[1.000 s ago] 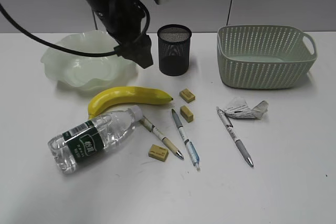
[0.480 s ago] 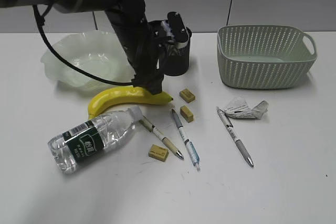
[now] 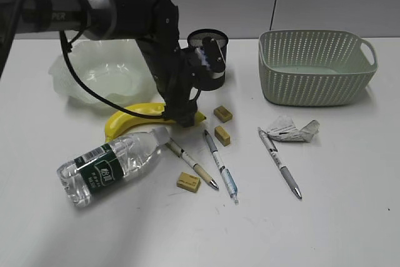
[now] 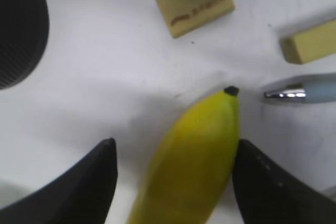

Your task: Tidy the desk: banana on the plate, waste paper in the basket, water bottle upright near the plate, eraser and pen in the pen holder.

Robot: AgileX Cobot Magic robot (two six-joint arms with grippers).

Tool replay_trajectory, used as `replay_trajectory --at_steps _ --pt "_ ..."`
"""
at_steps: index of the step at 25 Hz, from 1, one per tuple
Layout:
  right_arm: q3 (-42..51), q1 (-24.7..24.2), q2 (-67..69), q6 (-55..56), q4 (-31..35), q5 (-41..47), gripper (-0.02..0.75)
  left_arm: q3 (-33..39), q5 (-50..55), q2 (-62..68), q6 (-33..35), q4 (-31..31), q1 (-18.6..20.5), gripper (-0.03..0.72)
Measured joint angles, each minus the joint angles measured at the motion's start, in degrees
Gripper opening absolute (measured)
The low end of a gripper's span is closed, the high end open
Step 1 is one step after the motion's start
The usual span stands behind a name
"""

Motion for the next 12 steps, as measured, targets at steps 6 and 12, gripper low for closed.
replay_trajectory --at_steps 6,12 --pt "0.00 0.00 0.00 0.05 0.00 0.00 0.393 -0.12 -2.02 1.63 -0.06 0.77 0.00 0.503" --pt "0.00 0.00 0.00 0.05 0.00 0.00 0.393 -0.12 -2.93 1.68 -0.25 2.65 0.00 0.314"
